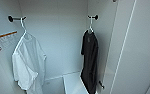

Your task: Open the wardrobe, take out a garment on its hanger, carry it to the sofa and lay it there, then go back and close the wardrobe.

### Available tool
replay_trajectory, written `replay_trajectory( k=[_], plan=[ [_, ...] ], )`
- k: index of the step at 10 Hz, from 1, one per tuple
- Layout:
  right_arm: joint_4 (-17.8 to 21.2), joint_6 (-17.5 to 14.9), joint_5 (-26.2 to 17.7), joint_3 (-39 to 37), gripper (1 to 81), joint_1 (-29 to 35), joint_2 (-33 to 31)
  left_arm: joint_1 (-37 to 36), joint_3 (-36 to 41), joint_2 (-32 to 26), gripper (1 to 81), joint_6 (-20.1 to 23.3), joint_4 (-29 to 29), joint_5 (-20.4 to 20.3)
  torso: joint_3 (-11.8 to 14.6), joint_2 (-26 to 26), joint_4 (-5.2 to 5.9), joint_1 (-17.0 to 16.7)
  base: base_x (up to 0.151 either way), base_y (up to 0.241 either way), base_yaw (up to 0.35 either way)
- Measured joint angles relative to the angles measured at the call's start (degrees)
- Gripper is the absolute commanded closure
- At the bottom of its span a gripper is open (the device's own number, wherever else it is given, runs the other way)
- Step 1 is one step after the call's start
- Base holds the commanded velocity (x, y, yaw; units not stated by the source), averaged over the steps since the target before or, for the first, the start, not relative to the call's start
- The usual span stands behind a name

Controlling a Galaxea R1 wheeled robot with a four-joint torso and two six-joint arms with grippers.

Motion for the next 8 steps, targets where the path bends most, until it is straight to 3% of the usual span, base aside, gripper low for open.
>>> replay_trajectory(
  k=[3, 8],
  plan=[
    [0.0, 0.0, 0.0, -0.02, 1.0, 0.28, 0.0, -5.27, 2.94, 0.23, 1.0, -0.09, 0.07, 3.99, 0.0, 0.0, 0.0, 0.0, 0.0, 0.0, 0.0],
    [0.0, 0.02, 0.0, -0.02, 1.0, 0.26, -0.01, -16.75, 1.18, 0.91, 1.0, -1.77, 0.24, 6.66, 0.0, 0.02, -0.02, 0.03, 0.0, 0.0, 0.0]
  ],
)
